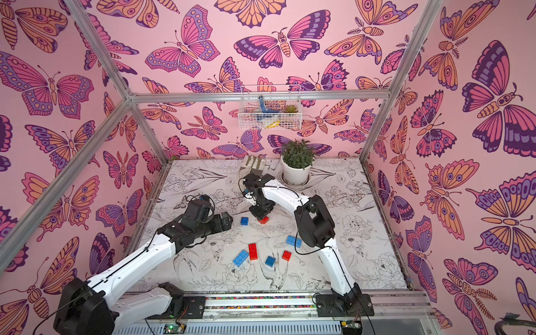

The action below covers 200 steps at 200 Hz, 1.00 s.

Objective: Assemble a heart with lego
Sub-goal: Assemble the lego brick with the lego brick.

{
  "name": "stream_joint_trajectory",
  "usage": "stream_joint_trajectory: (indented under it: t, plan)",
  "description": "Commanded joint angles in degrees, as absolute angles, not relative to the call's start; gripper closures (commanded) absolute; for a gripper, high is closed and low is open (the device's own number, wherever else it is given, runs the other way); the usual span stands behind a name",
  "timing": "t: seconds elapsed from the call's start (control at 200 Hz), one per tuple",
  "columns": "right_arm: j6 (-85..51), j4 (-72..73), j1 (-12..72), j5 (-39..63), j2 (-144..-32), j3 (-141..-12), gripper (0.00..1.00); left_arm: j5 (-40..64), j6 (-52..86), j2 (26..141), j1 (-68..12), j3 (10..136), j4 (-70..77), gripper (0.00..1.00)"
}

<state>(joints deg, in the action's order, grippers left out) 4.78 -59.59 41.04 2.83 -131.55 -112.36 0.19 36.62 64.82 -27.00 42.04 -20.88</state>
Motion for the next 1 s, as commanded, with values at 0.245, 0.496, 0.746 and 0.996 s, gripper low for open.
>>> stream_joint_trajectory:
  t: [0.245,0.496,0.746,0.996]
  plan:
    - [7.8,-61.9,42.7,3.2,-136.4,-108.1,0.88,0.1,36.7,63.5,-25.7,40.0,-20.7,0.01]
    - [7.2,-62.7,41.5,0.2,-136.5,-107.0,0.9,1.2,37.3,63.8,-25.5,39.7,-20.2,0.02]
    - [5.9,-60.4,41.9,0.4,-133.8,-107.7,0.86,3.7,38.0,64.0,-25.5,40.2,-19.6,0.01]
    - [3.2,-54.3,41.9,2.0,-124.7,-106.0,0.49,5.8,38.3,62.6,-25.5,40.0,-19.1,0.0]
